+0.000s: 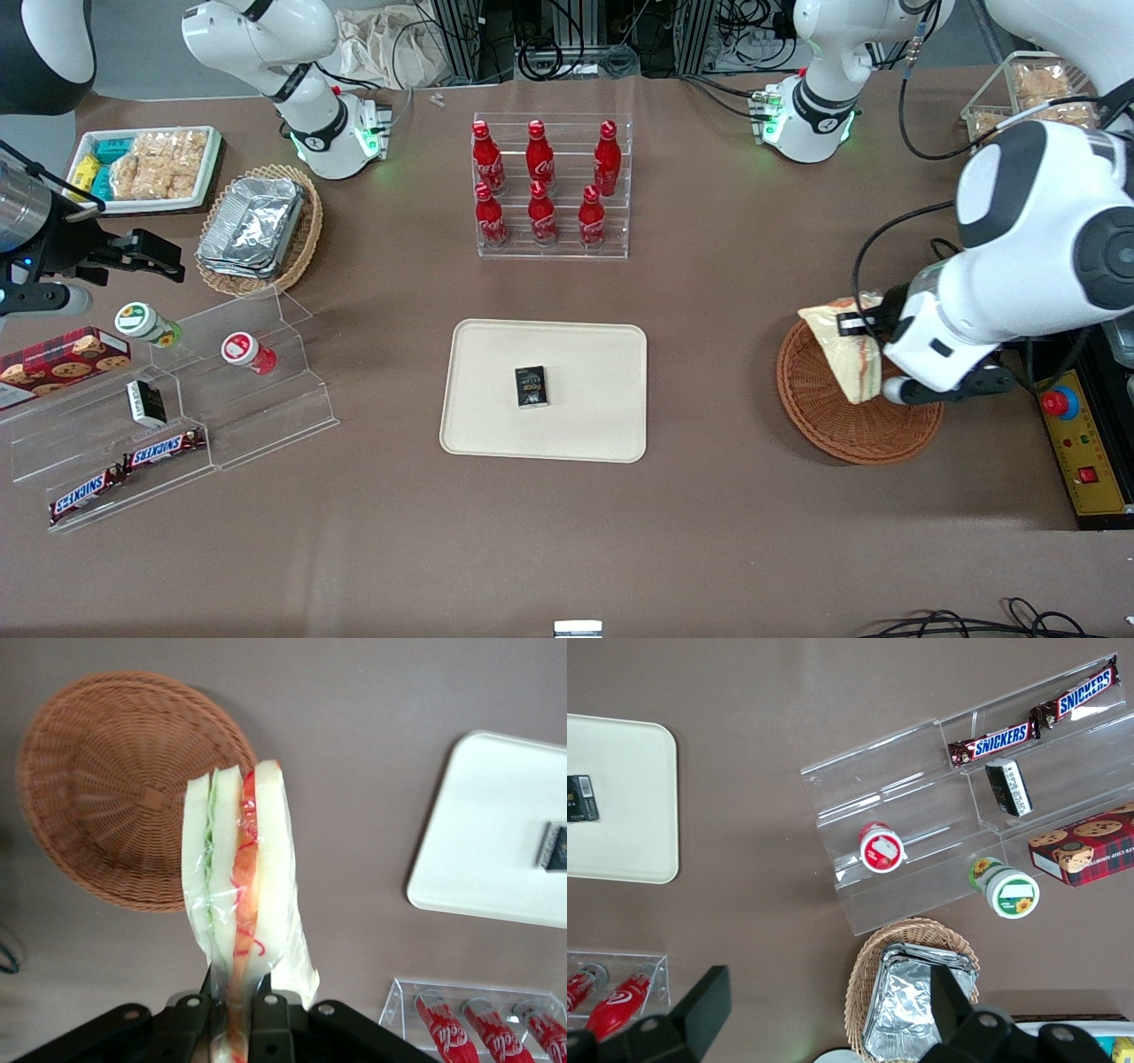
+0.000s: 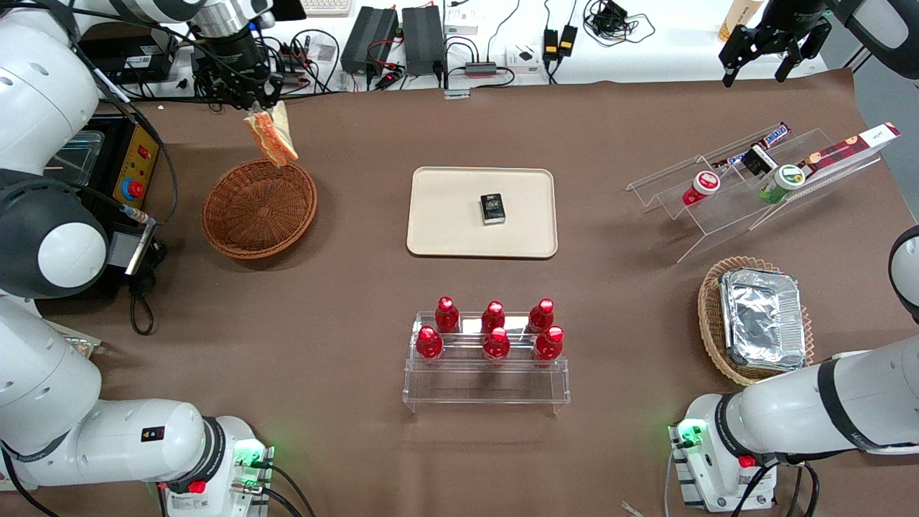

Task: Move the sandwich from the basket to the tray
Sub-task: 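Lift the sandwich up out of the basket with the left gripper, then carry the sandwich over to the cream tray beside the tissue pack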

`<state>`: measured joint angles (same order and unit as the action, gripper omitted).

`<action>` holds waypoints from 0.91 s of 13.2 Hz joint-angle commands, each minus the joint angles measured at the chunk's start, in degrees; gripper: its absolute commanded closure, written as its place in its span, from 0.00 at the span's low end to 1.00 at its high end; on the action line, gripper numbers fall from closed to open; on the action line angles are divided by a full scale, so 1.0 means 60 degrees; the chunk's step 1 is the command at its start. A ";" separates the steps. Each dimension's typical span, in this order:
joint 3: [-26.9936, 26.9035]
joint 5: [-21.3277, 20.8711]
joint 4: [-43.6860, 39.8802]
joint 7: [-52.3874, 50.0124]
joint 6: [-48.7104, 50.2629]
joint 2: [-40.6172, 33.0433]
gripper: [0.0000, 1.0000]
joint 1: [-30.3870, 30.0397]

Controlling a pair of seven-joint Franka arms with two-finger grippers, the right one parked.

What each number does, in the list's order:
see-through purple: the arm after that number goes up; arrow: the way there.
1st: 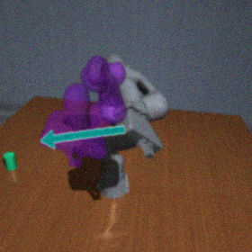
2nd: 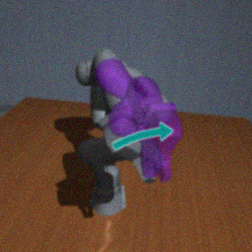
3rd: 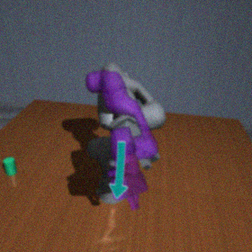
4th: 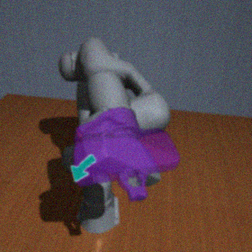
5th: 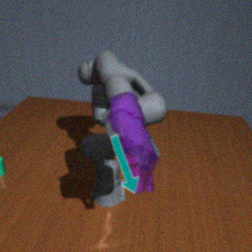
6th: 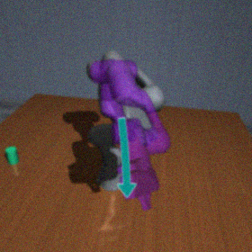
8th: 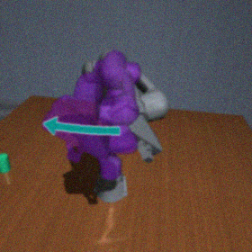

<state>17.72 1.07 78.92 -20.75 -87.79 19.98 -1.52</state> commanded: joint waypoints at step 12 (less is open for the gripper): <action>0.2101 -0.2080 -0.0190 -0.1596 -0.3485 0.2658 1.00 0.1498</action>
<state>29.98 -8.97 79.19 -29.36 -106.47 33.53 6.44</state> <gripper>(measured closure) 0.850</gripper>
